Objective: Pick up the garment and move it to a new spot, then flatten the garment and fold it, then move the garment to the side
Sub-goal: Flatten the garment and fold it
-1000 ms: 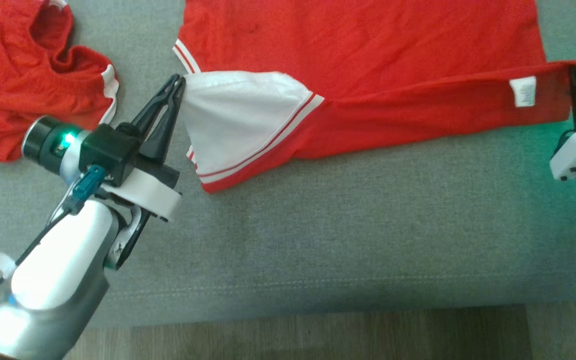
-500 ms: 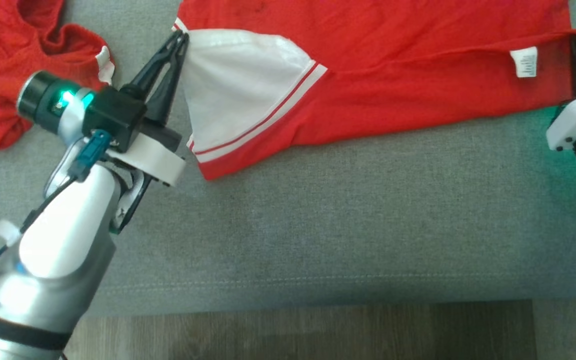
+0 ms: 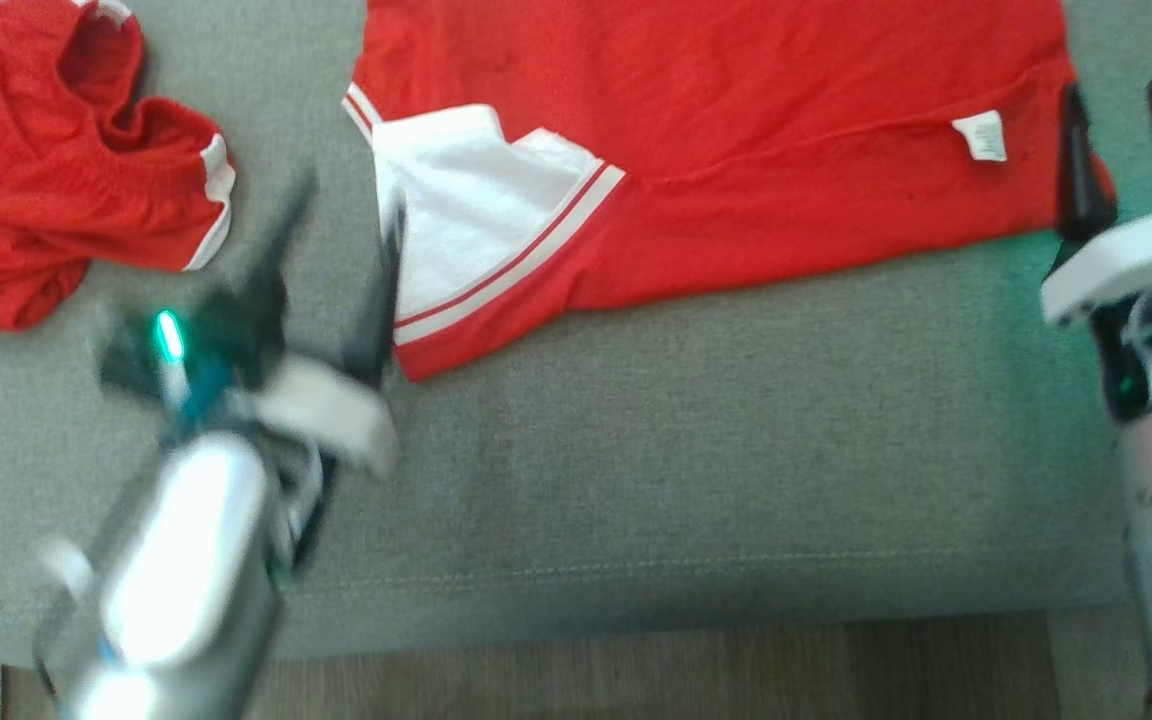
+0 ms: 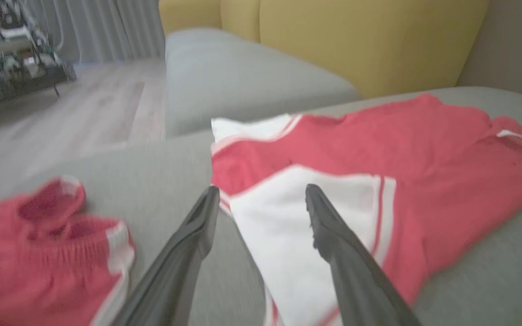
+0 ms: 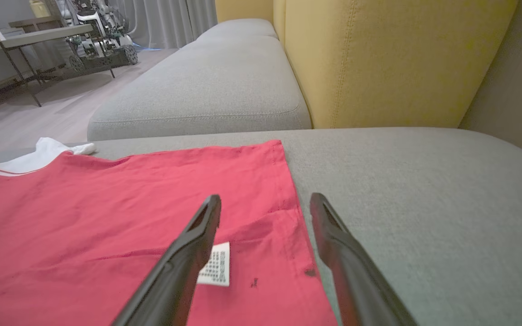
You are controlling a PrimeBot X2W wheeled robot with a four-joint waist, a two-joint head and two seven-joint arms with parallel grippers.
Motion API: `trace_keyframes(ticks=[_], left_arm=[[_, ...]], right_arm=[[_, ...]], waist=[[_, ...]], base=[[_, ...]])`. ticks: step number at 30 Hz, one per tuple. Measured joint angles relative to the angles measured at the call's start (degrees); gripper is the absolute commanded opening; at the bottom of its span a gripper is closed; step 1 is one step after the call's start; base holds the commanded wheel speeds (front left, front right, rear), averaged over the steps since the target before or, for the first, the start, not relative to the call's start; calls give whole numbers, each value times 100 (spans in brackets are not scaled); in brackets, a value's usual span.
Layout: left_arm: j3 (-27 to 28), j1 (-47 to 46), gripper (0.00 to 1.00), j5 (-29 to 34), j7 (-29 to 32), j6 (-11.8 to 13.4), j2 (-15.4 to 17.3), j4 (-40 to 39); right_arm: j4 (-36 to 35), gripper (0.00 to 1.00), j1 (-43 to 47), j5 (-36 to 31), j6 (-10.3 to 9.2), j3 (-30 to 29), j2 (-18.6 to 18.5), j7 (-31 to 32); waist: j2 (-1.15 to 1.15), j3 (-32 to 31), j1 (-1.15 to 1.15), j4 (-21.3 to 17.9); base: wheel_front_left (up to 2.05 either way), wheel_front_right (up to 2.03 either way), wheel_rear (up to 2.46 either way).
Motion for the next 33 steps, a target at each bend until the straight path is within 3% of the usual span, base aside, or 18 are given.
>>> trace_keyframes(ticks=[6, 12, 17, 18, 20, 21, 22, 23, 33], left_arm=[[-45, 1256, 100, -431, 439, 94, -176, 389], [-42, 1067, 100, -624, 670, 75, -304, 611], [-219, 762, 100, -671, 935, -178, -338, 849], [-249, 731, 97, -671, 1016, -209, -358, 891], [-261, 722, 46, -701, 1114, -233, -363, 898], [-266, 722, 35, -740, 1167, -254, -355, 911], [-275, 722, 14, -758, 1206, -263, -345, 917], [-276, 721, 0, -764, 1260, -264, -339, 917], [-296, 744, 0, -883, 1615, -269, -232, 722]], right_arm=[[-325, 100, 656, 0, 0, -165, 196, 7], [-620, 100, 751, -35, 0, -207, 327, 185], [-786, 100, 752, -74, 0, -237, 327, 347], [-804, 100, 752, -85, 0, -240, 327, 375], [-853, 100, 752, -85, 0, -250, 326, 417], [-872, 100, 751, -85, 0, -253, 326, 436], [-881, 100, 751, -87, 0, -255, 327, 441], [-882, 100, 751, -92, 0, -264, 327, 487], [-110, 100, 717, -380, 0, -546, 341, 1522]], waist=[[0, -205, 0, -63], [0, -242, 0, -70], [0, -213, 0, -129], [0, -205, 0, -142], [0, -192, 0, -166], [0, -188, 0, -176], [0, -189, 0, -184], [0, -195, 0, -189], [0, -270, 0, -134]], base=[[0, 0, 0], [0, 0, 0], [0, 0, 0], [0, 0, 0], [0, 0, 0], [0, 0, 0], [0, 0, 0], [0, 0, 0], [0, 0, 0]])
